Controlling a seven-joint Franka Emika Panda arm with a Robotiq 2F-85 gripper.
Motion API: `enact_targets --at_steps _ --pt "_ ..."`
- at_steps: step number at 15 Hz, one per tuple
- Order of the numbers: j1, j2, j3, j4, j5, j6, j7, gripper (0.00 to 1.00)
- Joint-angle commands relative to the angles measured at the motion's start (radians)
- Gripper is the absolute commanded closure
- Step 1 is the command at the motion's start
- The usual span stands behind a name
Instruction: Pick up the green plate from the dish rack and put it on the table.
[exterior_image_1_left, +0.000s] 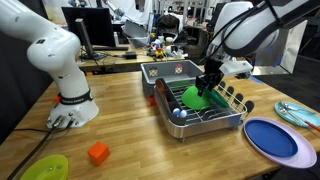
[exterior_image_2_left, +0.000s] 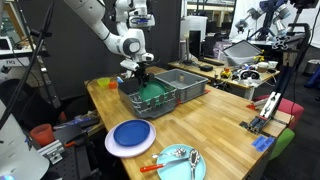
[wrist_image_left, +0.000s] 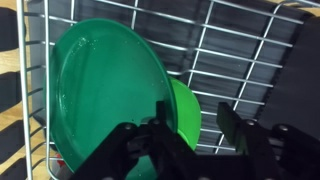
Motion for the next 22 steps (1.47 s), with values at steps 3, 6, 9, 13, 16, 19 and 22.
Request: enact_targets --at_steps 3,6,9,13,16,19,22 --pt "0.009 0.015 -0.016 0.011 -0.018 0.020 0.014 0.69" --pt "0.008 0.015 -0.019 0.010 -0.017 0.020 0.016 0.73" --pt "0.006 0.012 -0.022 0.007 -0.016 0.031 0.016 1.00" --pt "0.005 0.010 -0.027 0.006 -0.015 0.039 0.021 0.99" --pt "0.002 0.003 -0.030 0.000 -0.013 0.050 0.022 0.99" --pt "-0.009 -0.021 -0.029 -0.018 0.001 0.083 0.018 0.99" --pt "-0.026 -0.050 -0.019 -0.036 0.030 0.121 0.006 0.99"
